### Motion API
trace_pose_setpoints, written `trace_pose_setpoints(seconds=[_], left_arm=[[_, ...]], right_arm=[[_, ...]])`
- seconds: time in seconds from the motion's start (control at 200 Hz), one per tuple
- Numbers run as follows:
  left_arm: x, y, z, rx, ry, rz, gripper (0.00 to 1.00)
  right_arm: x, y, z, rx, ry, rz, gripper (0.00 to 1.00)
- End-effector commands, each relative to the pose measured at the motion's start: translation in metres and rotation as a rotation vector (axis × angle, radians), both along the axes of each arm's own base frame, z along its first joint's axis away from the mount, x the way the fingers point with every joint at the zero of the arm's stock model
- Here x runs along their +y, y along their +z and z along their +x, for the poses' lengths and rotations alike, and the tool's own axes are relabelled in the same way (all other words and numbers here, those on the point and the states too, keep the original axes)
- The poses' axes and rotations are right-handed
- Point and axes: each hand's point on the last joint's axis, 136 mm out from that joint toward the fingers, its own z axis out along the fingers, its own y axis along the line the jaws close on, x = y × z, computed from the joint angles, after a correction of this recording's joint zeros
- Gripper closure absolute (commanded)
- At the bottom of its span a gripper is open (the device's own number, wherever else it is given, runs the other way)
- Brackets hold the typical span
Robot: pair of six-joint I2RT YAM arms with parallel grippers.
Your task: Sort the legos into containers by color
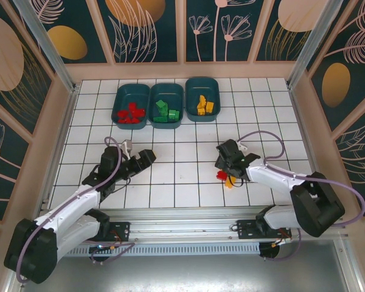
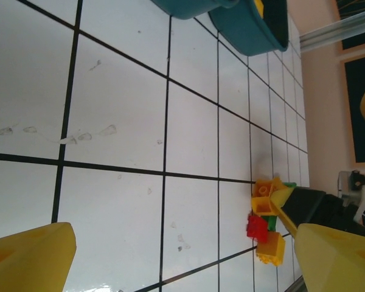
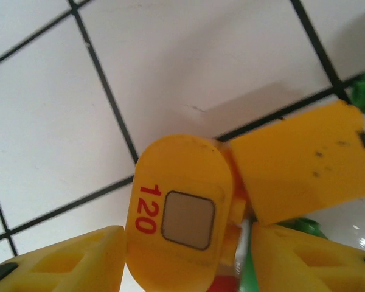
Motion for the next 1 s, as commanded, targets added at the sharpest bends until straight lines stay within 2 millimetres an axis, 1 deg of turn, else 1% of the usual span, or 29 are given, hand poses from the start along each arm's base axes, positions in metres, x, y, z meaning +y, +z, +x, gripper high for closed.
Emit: trace_pose_setpoints(seconds=[0.0, 0.13, 0.19, 0.305, 0.475, 0.535, 0.616, 0.626, 0.636, 0.676, 0.736, 0.811, 0.871, 0.906, 0.951, 0.996], left_arm=[[-0.008, 0.021, 0.01, -0.05, -0.015, -0.022, 0.08], [-0.009, 0.025, 0.015, -0.057, -0.011, -0.014, 0.07], [-0.01, 0.028, 0.018, -0.058, -0.012, -0.01, 0.08], [-0.01, 0.033, 0.023, -0.067, -0.007, -0.004, 0.07], [-0.012, 0.031, 0.029, -0.056, -0.004, 0.006, 0.08], [-0.013, 0.029, 0.03, -0.048, -0.002, 0.005, 0.08], [-0.013, 0.028, 0.032, -0.045, 0.003, 0.007, 0.08], [-0.013, 0.028, 0.032, -0.044, 0.003, 0.007, 0.08], [-0.013, 0.028, 0.032, -0.042, 0.003, 0.009, 0.08], [-0.013, 0.028, 0.033, -0.042, 0.003, 0.012, 0.08], [-0.013, 0.029, 0.034, -0.042, 0.004, 0.017, 0.09], [-0.012, 0.032, 0.035, -0.047, 0.011, 0.02, 0.09], [-0.011, 0.034, 0.037, -0.052, 0.02, 0.025, 0.08], [-0.01, 0.035, 0.039, -0.055, 0.024, 0.029, 0.08], [-0.011, 0.035, 0.042, -0.058, 0.031, 0.029, 0.08], [-0.011, 0.035, 0.046, -0.063, 0.04, 0.026, 0.08]], right_arm=[[0.0, -0.004, 0.008, 0.01, 0.016, -0.03, 0.43], [0.003, -0.004, 0.019, -0.006, 0.044, -0.059, 0.42], [0.001, -0.009, 0.022, 0.02, 0.044, -0.078, 0.39], [0.002, -0.015, 0.03, 0.026, 0.068, -0.099, 0.37], [0.014, -0.013, 0.046, -0.011, 0.104, -0.049, 0.37], [0.019, -0.014, 0.052, -0.018, 0.13, -0.047, 0.39], [0.021, -0.013, 0.061, -0.038, 0.146, -0.075, 0.43], [0.014, -0.013, 0.065, -0.038, 0.128, -0.077, 0.44], [0.013, -0.013, 0.067, -0.037, 0.126, -0.076, 0.45], [0.015, -0.013, 0.071, -0.036, 0.137, -0.073, 0.52], [0.018, -0.011, 0.074, -0.042, 0.157, -0.077, 0.67], [0.024, 0.002, 0.078, -0.076, 0.179, -0.073, 0.76], [0.03, 0.02, 0.086, -0.122, 0.197, -0.062, 0.79], [0.033, 0.032, 0.094, -0.157, 0.209, -0.061, 0.79], [0.038, 0.052, 0.11, -0.212, 0.22, -0.067, 0.79], [0.042, 0.066, 0.128, -0.258, 0.231, -0.076, 0.8]])
